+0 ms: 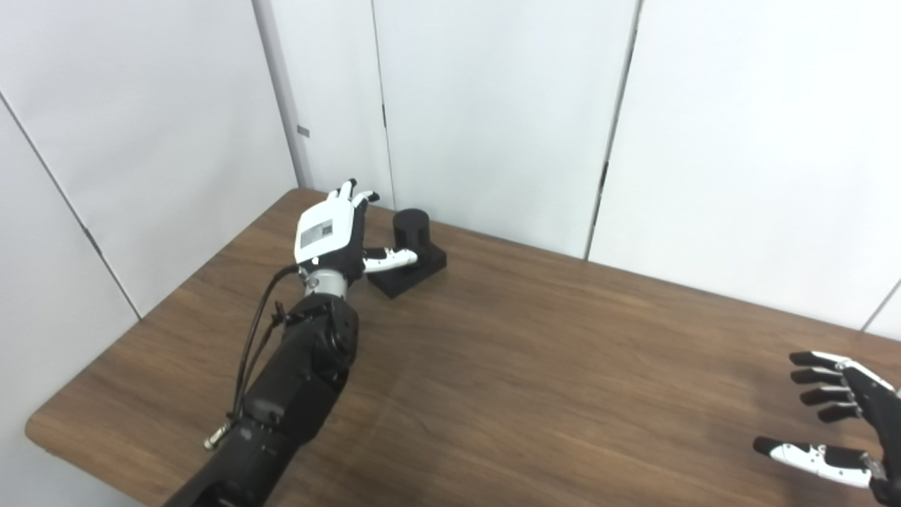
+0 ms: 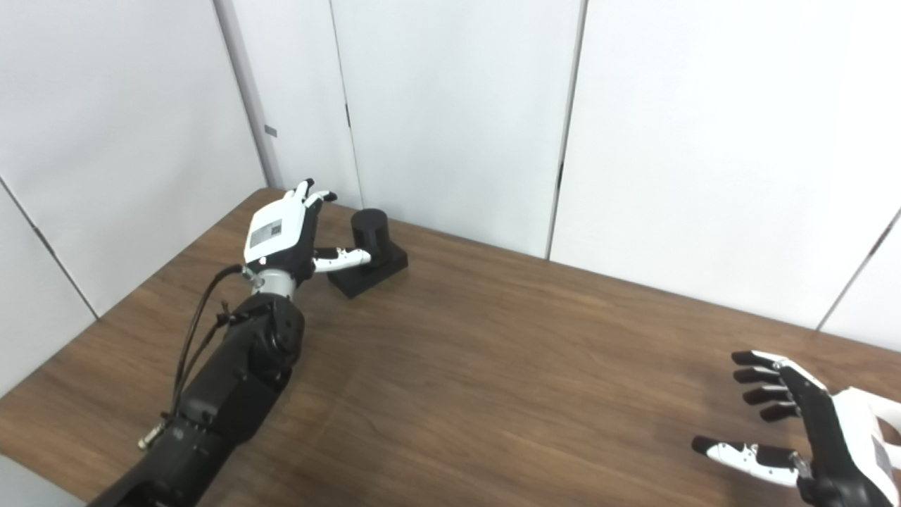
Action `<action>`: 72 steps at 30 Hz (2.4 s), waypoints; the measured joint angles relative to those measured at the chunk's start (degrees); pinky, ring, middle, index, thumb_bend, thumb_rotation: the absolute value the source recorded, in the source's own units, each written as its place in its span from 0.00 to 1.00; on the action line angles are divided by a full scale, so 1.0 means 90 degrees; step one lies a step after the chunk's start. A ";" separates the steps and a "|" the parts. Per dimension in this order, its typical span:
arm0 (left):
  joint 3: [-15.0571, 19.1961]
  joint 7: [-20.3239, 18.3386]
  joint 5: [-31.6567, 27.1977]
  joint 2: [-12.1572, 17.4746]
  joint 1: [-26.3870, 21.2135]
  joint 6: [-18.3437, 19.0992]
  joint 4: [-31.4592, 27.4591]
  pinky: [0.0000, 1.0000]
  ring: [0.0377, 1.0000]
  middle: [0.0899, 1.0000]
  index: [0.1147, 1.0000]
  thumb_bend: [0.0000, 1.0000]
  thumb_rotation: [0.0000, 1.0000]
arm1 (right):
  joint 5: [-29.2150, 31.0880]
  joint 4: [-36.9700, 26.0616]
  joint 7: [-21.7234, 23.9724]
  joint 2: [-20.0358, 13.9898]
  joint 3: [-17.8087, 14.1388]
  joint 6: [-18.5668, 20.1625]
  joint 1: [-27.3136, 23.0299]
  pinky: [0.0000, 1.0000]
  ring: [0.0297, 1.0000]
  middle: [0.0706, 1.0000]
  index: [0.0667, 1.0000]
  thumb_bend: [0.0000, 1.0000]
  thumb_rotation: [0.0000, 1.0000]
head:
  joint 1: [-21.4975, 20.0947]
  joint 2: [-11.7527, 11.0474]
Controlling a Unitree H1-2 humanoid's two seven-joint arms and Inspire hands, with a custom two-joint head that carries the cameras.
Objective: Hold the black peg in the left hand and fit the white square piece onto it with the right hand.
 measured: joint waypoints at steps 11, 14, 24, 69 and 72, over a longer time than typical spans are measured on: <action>-0.0164 -0.0671 0.0775 -0.0132 -0.0431 0.0029 0.0800 0.85 1.00 1.00 0.83 1.00 0.64 | 0.0025 -0.0023 -0.0001 0.0022 -0.0017 -0.0002 0.0055 0.53 0.60 0.65 0.70 0.69 0.00 | -0.0039 0.0039; -0.0167 -0.0716 0.0826 -0.0131 -0.0503 0.0029 0.0938 0.87 1.00 1.00 0.83 1.00 0.64 | 0.0018 -0.0030 -0.0001 0.0023 -0.0018 -0.0001 0.0065 0.53 0.60 0.65 0.70 0.69 0.00 | -0.0039 0.0039; -0.0374 -0.0731 0.0819 -0.0126 -0.0557 0.0029 0.1299 0.89 1.00 1.00 0.83 1.00 0.63 | -0.0008 -0.0138 0.0074 0.0028 -0.0015 0.0072 0.0068 0.54 0.61 0.66 0.70 0.71 0.00 | -0.0068 0.0088; -0.0660 -0.1348 0.0498 0.0180 -0.0554 -0.0168 0.1396 0.65 0.80 0.77 0.42 0.52 0.06 | 0.0092 -0.0322 0.0124 0.0034 -0.0104 0.0172 0.0170 0.57 0.61 0.66 0.70 0.69 0.00 | -0.0137 0.0283; -0.0781 -0.1291 0.0393 0.0254 -0.0560 -0.0221 0.1397 0.69 0.81 0.79 0.42 0.52 0.06 | 0.0097 -0.0322 0.0124 0.0034 -0.0102 0.0172 0.0170 0.57 0.62 0.66 0.70 0.69 0.00 | -0.0146 0.0283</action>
